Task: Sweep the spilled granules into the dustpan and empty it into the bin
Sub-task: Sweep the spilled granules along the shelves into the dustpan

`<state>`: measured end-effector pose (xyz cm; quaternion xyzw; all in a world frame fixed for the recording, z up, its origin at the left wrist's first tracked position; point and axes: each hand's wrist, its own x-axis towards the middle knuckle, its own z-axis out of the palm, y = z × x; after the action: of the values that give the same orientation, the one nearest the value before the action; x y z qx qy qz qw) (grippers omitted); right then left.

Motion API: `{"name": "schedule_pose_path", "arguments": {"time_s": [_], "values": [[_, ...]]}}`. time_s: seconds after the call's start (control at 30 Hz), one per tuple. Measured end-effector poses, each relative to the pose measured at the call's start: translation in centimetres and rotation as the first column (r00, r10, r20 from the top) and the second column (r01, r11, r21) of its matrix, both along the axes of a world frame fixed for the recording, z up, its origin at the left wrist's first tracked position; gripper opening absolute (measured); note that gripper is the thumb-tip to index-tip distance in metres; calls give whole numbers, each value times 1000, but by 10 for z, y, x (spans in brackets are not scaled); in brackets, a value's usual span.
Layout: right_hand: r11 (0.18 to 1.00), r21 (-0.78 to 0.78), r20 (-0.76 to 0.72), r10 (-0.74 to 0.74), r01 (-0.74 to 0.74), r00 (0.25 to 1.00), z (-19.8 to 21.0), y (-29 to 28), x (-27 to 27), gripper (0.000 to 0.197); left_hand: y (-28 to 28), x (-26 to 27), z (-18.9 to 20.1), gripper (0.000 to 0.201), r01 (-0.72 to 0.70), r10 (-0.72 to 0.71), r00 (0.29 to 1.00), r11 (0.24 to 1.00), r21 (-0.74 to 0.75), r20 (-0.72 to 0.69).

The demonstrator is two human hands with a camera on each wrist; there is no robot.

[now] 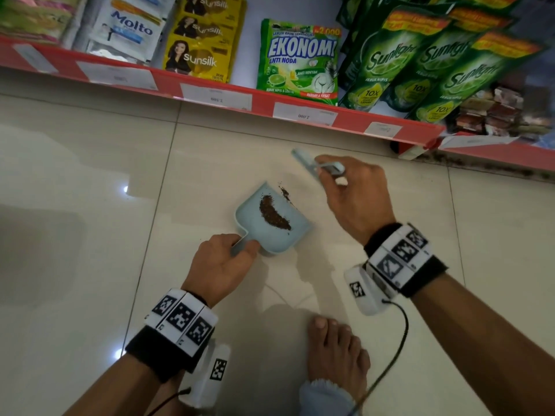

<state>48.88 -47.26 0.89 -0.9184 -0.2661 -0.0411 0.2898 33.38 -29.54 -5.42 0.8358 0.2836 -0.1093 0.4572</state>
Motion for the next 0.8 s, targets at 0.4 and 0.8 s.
{"name": "schedule_pose_path", "arguments": {"time_s": [0.4, 0.8], "values": [[846, -205, -167, 465, -492, 870, -36, 1, 11, 34, 32, -53, 14, 57, -105, 104, 994, 994, 23, 45], [935, 340, -529, 99, 104, 843, -17, 59, 0, 18, 51, -92, 35, 44, -121, 112, 986, 990, 68, 123]]}}
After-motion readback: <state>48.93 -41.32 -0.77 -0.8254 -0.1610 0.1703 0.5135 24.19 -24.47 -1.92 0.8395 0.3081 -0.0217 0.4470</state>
